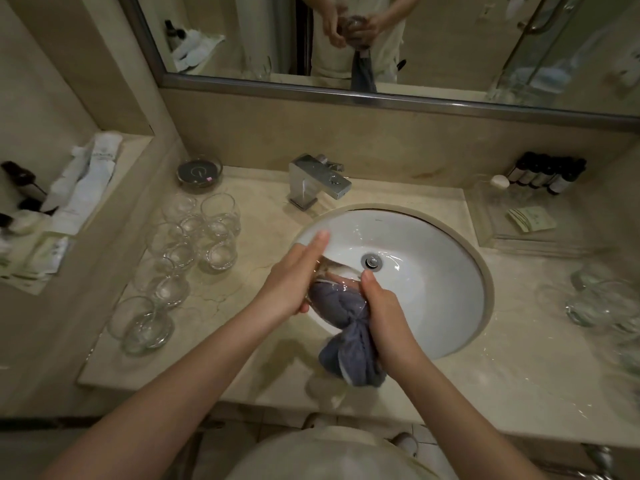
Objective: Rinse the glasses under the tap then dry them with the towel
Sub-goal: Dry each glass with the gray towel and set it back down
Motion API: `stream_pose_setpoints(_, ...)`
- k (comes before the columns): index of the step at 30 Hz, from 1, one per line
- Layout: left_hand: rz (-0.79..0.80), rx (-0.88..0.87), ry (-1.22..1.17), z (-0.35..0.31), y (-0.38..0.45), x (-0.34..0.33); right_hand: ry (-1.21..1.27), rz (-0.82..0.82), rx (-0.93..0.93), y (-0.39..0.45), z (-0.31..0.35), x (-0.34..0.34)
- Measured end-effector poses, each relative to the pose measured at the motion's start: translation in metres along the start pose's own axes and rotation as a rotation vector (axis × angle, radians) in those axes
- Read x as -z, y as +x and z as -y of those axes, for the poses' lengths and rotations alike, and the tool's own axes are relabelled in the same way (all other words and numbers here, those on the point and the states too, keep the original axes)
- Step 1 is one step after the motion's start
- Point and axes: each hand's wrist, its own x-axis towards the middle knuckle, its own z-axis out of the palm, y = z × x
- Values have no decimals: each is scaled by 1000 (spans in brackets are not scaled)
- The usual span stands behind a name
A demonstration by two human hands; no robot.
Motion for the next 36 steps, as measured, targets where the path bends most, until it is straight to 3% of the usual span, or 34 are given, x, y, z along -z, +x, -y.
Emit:
stream_pose_setpoints(2,-87,-63,113,5,8,-3,42,4,16,-1,-1,-8)
stream_pose_setpoints(4,-140,-190,127,12,9,-2,187,18,-111,3,0,-8)
stream_pose_setpoints(7,-166,-541,141,27,1,1,336,44,-324,7,2,-6)
stream_pose_setpoints(10,-135,-810,279,41,1,11,339,83,-402,9,1,-2)
stream_pose_setpoints(12,-14,-708,217,43,1,22,318,97,-404,10,3,-1)
stream_pose_setpoints(15,210,-332,-29,30,-1,35,237,134,-365,15,6,-1)
stream_pose_setpoints(19,472,132,25,18,8,55,84,225,-352,17,8,-11)
stream_pose_setpoints(21,638,280,75,21,13,61,52,250,-385,17,3,-16)
stream_pose_setpoints(24,809,276,130,30,16,65,59,274,-442,17,-9,-20)
stream_pose_setpoints(31,873,244,199,52,20,80,93,256,-569,12,-21,-32)
stream_pose_setpoints(36,864,239,253,50,17,97,249,246,-583,12,-29,-36)
